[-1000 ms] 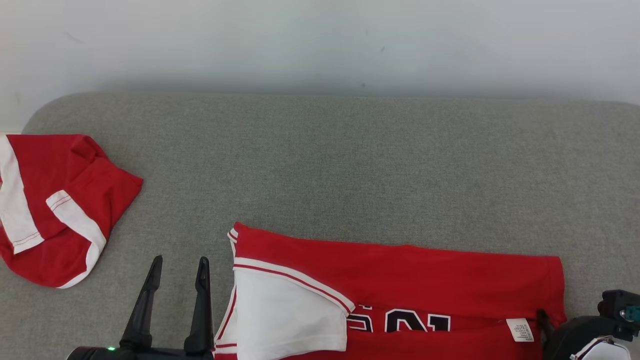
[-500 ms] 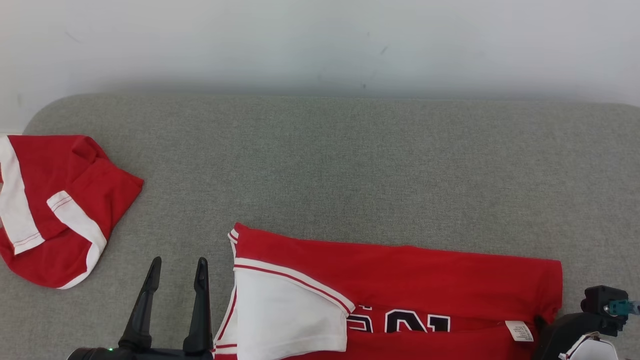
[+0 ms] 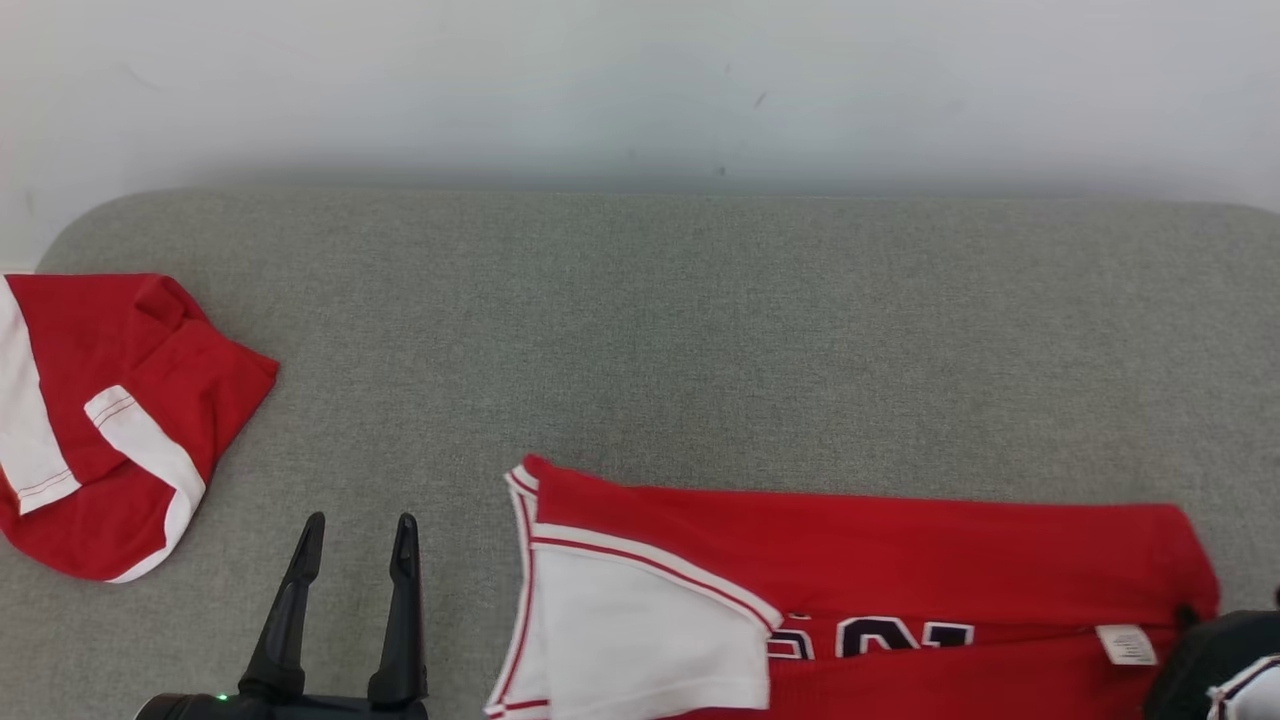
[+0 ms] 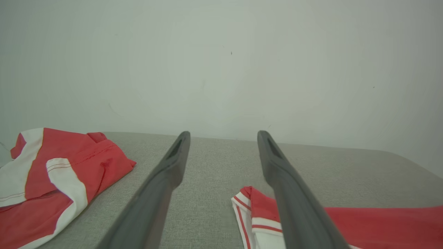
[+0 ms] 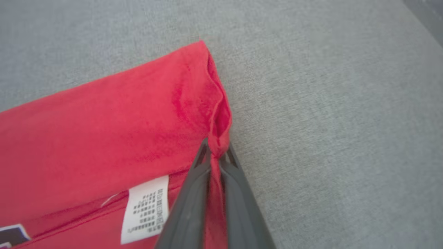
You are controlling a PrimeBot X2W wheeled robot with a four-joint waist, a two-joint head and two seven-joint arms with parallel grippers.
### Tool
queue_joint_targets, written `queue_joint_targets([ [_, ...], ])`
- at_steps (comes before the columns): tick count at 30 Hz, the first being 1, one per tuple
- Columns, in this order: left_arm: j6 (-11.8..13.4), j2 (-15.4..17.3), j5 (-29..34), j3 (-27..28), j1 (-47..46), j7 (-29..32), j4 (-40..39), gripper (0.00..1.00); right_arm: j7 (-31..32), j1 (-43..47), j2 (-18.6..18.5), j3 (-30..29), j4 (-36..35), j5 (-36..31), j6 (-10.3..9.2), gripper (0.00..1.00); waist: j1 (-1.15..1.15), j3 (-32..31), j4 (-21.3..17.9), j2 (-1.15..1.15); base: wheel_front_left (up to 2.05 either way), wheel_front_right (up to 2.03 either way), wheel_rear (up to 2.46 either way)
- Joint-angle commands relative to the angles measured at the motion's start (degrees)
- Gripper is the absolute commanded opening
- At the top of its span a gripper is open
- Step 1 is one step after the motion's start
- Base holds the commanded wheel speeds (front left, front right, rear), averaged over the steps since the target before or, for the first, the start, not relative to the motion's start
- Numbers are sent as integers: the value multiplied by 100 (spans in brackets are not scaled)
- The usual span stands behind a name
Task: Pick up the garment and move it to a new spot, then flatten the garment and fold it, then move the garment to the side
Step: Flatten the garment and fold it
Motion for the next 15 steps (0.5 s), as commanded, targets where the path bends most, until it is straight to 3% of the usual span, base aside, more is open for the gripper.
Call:
queue_joint_targets([
  [1,18,-11,-15,13,-28,-20,-32,100,24,18,-33,-235,-194,-111,-22,0,-1,-6,-22,-1,0,0,0],
  [9,54,-11,-35,37,17,-20,-46,100,107,133,-29,-959,-925,-625,-20,0,-1,-87,-105,-1,0,0,0],
  [15,65,-12,-58,39,107,-20,-8,100,237,274,-27,-713,-1357,-566,-19,0,-1,-188,-202,-1,0,0,0],
])
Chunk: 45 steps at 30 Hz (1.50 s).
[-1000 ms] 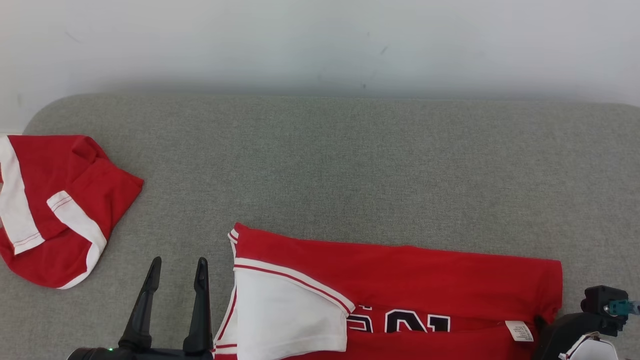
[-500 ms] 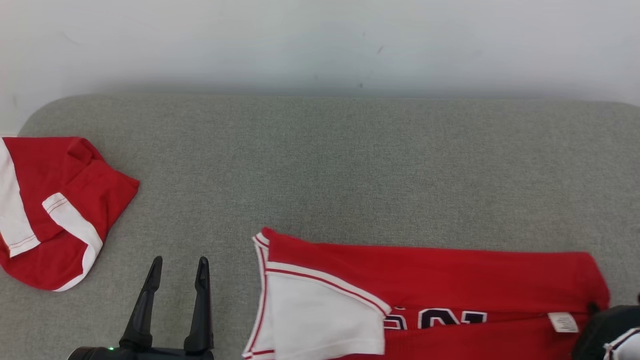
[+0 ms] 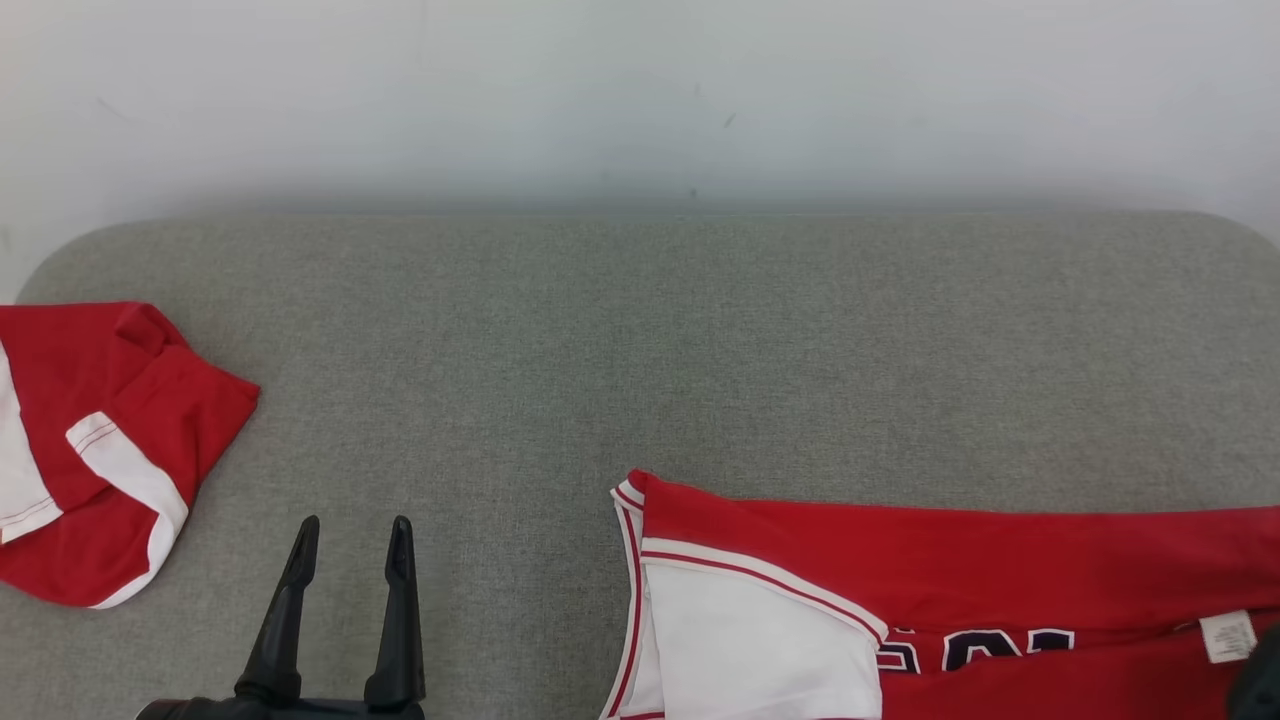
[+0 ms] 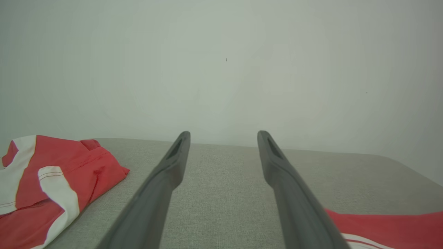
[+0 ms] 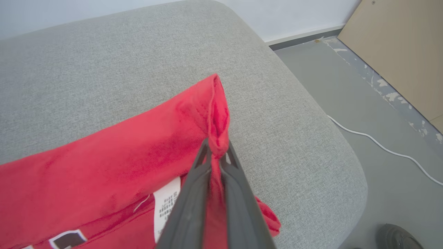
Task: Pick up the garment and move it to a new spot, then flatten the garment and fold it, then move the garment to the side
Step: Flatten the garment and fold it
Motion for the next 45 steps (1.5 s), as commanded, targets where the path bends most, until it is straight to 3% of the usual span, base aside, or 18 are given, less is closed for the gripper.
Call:
queue_joint_targets([
  [1,4,-11,-59,7,93,-20,14,100,20,74,-13,154,-77,65,-15,0,0,-41,-43,-1,0,0,0],
  [5,-20,-9,-91,-27,109,-20,64,100,123,158,-3,1017,-223,446,-14,0,0,-105,-71,-1,0,0,0],
  [9,-31,-8,-88,-52,109,-20,96,100,181,249,-7,2254,-307,1026,-14,0,0,-156,-66,-1,0,0,0],
  [17,-54,-9,-90,-77,116,-20,154,100,-17,-49,-11,4340,154,2136,-14,0,0,-221,70,-1,0,0,0],
  [27,-87,-9,-107,-101,50,-20,192,100,-455,-767,-11,5699,1145,2546,-14,0,0,-191,402,-1,0,0,0],
  [33,-95,-9,-133,-127,-15,-20,222,100,-592,-978,-10,5949,1532,2623,-14,0,0,-155,512,-1,0,0,0],
  [34,-96,-9,-137,-126,-23,-20,225,100,-610,-1001,-9,5967,1585,2633,-14,10,0,-149,518,-1,0,0,0],
  [35,-96,-9,-137,-126,-23,-20,225,100,-610,-1001,-9,5967,1585,2633,-14,10,0,-149,518,-1,0,0,0],
  [36,-87,-9,-145,-117,-26,-20,224,100,-696,-1026,-8,6001,1590,2848,-14,100,0,-141,516,-1,0,0,0],
  [42,-55,-9,-131,-75,0,-20,213,100,-991,-1161,-12,6243,1228,4045,-14,100,0,-146,407,-1,0,0,0],
  [45,-54,-9,-126,-69,5,-20,202,100,-1147,-1237,-16,6043,1030,3956,-14,100,0,-159,344,-1,0,0,0],
])
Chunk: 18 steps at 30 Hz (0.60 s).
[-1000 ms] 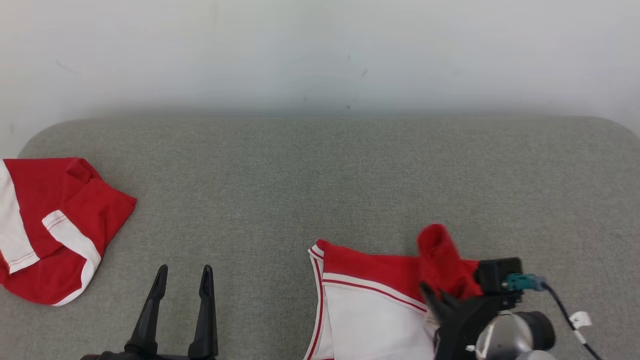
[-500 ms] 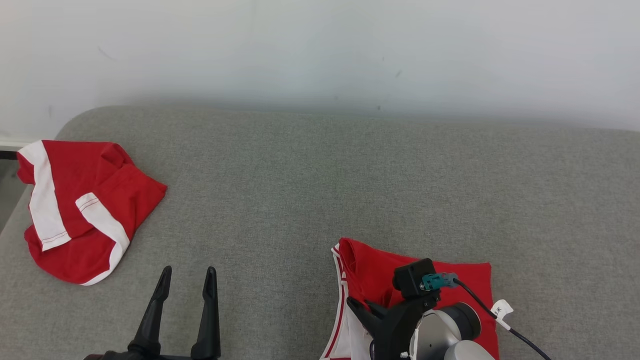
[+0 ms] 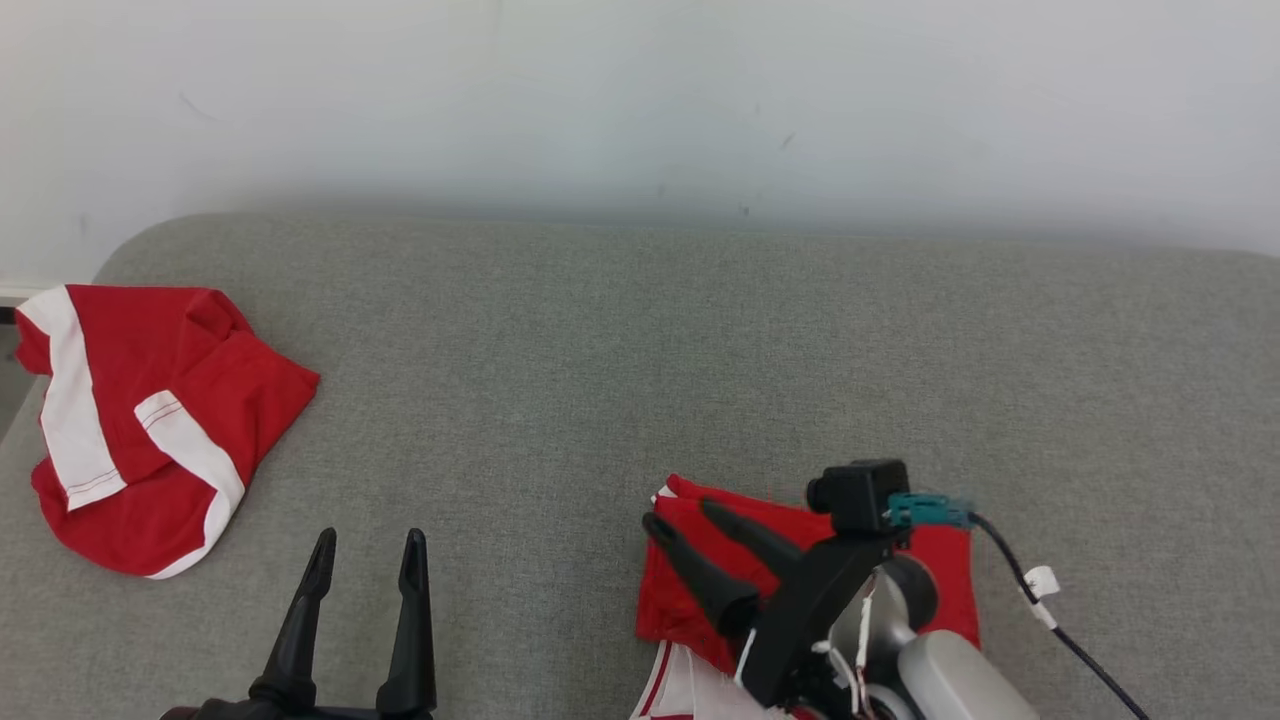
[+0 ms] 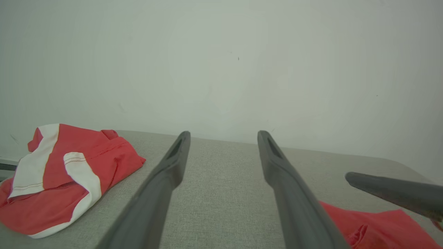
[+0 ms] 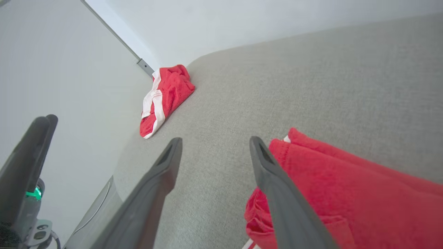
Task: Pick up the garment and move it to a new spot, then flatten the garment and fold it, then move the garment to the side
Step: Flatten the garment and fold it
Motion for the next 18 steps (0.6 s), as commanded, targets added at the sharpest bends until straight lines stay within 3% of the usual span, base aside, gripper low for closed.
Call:
queue_joint_targets([
  [1,3,-6,14,14,-6,-20,-11,100,-31,-21,-21,-136,-33,-142,-13,100,0,-11,-39,0,0,0,0],
  [7,34,-6,-18,37,53,-20,-76,100,260,327,-16,-1302,-331,-1467,-13,100,0,-15,-141,0,0,0,0],
  [8,33,-6,-25,38,51,-20,-84,100,336,403,-15,-1487,-371,-1727,-13,87,0,-8,-150,0,0,0,0],
  [10,40,-6,-46,31,37,-20,-104,100,448,532,-10,-1719,-435,-2169,-13,20,0,6,-169,0,0,0,0],
  [11,46,-6,-55,32,27,-20,-111,100,499,603,-8,-1766,-443,-2311,-13,0,0,14,-176,0,0,0,0],
  [18,24,-6,-157,-9,-64,-20,26,100,680,789,-12,-1506,4,-2663,-13,0,0,92,-172,0,0,0,0],
])
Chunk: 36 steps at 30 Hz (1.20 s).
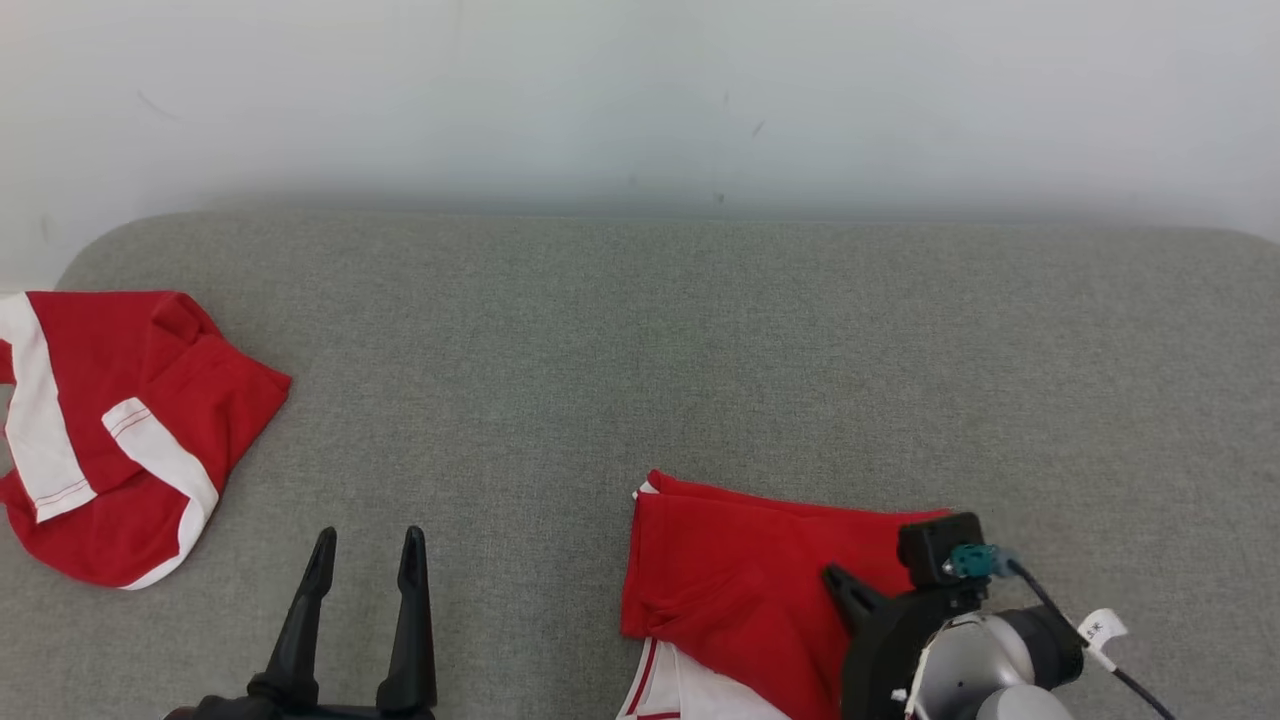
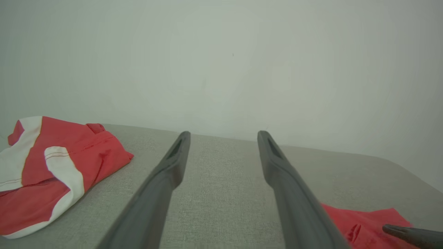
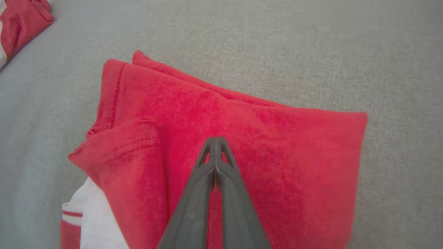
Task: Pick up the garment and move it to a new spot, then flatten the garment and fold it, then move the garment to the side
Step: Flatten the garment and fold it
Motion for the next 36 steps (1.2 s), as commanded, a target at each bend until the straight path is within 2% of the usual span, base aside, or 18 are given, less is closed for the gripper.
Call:
queue_joint_targets([
  [1,-8,-5,-61,-14,-50,-20,70,100,33,21,-1,60,109,-61,-13,0,0,12,25,0,0,0,0],
  [4,-14,-5,-159,-19,-94,-20,232,100,85,-40,-1,267,352,-171,-13,0,0,19,83,0,0,0,0],
  [9,-30,-5,-192,31,-100,-20,456,100,205,-71,-2,770,484,3,-13,0,0,10,132,0,0,0,0],
  [24,-77,-5,-217,-16,-38,-20,616,100,706,214,-4,2684,-8,586,-13,0,0,-100,161,0,0,0,0],
  [28,-87,-5,-209,-56,-18,-20,644,100,558,196,-7,2829,-180,776,-13,0,0,-136,171,0,0,0,0],
  [29,-90,-5,-206,-62,3,-20,654,100,458,175,-8,2741,-239,742,-13,56,0,-152,168,0,0,0,0],
  [30,-97,-1,-207,-74,32,-20,680,100,342,184,-9,2584,-298,702,-13,100,0,-175,162,0,0,0,0],
  [36,-113,72,-165,-101,136,-20,704,100,-490,561,-2,1313,-716,291,-13,100,0,-364,98,0,0,0,0],
])
